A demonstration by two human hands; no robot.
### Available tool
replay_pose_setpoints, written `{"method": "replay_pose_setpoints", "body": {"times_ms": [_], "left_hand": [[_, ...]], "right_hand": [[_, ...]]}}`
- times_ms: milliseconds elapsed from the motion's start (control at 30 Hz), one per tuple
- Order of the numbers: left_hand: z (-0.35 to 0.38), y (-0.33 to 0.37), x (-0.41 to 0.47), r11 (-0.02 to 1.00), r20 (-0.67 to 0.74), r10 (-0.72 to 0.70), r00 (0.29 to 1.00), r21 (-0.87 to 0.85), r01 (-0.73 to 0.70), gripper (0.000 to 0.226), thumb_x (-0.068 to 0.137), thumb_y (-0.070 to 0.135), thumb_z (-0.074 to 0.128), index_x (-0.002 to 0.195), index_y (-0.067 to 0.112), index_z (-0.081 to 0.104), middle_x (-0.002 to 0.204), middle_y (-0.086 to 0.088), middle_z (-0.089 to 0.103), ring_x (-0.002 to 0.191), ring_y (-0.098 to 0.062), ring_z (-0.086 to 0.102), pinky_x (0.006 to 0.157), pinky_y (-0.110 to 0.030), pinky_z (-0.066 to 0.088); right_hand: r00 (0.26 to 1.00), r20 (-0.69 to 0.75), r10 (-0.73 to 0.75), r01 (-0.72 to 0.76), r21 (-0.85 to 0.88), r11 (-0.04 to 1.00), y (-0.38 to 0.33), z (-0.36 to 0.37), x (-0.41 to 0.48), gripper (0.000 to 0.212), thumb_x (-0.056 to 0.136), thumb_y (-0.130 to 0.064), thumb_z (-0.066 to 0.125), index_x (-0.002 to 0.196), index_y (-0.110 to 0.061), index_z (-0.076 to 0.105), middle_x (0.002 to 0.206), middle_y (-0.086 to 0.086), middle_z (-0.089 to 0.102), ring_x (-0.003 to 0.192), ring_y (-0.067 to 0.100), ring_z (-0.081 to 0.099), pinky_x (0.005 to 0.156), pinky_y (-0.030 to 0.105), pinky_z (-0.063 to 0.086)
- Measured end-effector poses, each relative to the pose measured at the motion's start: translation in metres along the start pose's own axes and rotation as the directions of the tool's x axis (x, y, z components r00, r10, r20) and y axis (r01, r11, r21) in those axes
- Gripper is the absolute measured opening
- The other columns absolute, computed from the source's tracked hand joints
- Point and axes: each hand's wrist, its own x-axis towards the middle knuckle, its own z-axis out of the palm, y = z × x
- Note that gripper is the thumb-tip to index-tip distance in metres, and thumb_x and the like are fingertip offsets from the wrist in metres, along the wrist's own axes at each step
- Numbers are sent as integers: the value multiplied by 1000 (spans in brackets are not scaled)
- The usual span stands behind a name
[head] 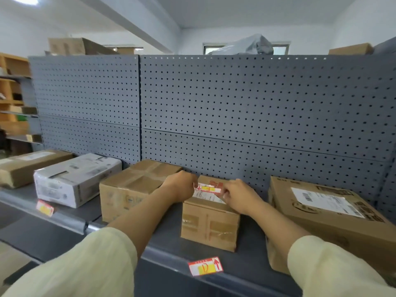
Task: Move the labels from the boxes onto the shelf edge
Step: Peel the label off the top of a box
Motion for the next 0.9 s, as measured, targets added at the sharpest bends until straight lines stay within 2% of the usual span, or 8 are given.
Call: {"method": "replay_pose_setpoints", "body": {"times_ms": [133, 267, 467, 600, 733, 900], "left_hand": [[8, -26, 22, 999, 21, 13, 1000, -35, -13, 31, 95, 21, 43, 111, 21, 69, 121, -6, 66, 109, -28, 60, 89, -37, 52], [20, -44, 44, 997, 1, 36, 999, -75, -36, 27, 95, 21, 45, 108, 23, 69, 118, -3, 67, 106, -25, 62, 86, -33, 50], [30, -52, 72, 992, -37, 54, 998, -116, -58, 26, 94, 17, 46, 106, 22, 69, 113, -4, 68, 99, -23, 64, 81, -31, 50], [37, -52, 81, 992, -27, 47, 999, -116, -50, 27, 95, 17, 46, 107, 22, 69, 115, -3, 67, 101, -23, 62, 79, -29, 47], [43, -55, 84, 993, -15, 48, 999, -106, -49, 28, 96, 17, 45, 111, 23, 67, 117, -1, 66, 103, -22, 62, 83, -31, 49], [42, -60, 90, 993, -26, 24, 999, -111, -27, 28, 96, 17, 44, 109, 24, 69, 116, -1, 67, 102, -22, 63, 83, -31, 51]], "right_hand": [[991, 84, 106, -108, 21, 994, 3, 16, 36, 25, 92, -29, 58, 114, -19, 64, 119, 3, 57, 113, 20, 49, 96, 36, 46], [977, 163, 138, -144, 24, 989, 7, 28, 63, 28, 92, -29, 59, 118, -19, 63, 122, 3, 54, 118, 21, 47, 101, 37, 43], [946, 293, 136, -164, 71, 984, 14, 35, 96, 31, 90, -28, 64, 119, -16, 63, 116, 1, 54, 109, 18, 55, 97, 33, 48], [925, 361, 118, -177, 133, 975, 15, 36, 109, 27, 88, -25, 64, 114, -16, 63, 111, 0, 57, 99, 17, 60, 88, 32, 52], [912, 398, 98, -168, 145, 975, 17, 35, 118, 30, 87, -26, 67, 115, -19, 61, 106, -4, 56, 104, 18, 59, 89, 31, 48], [903, 428, 42, -102, 117, 988, 15, 35, 126, 37, 81, -41, 71, 112, -22, 62, 108, -2, 53, 101, 17, 56, 87, 31, 48]]}}
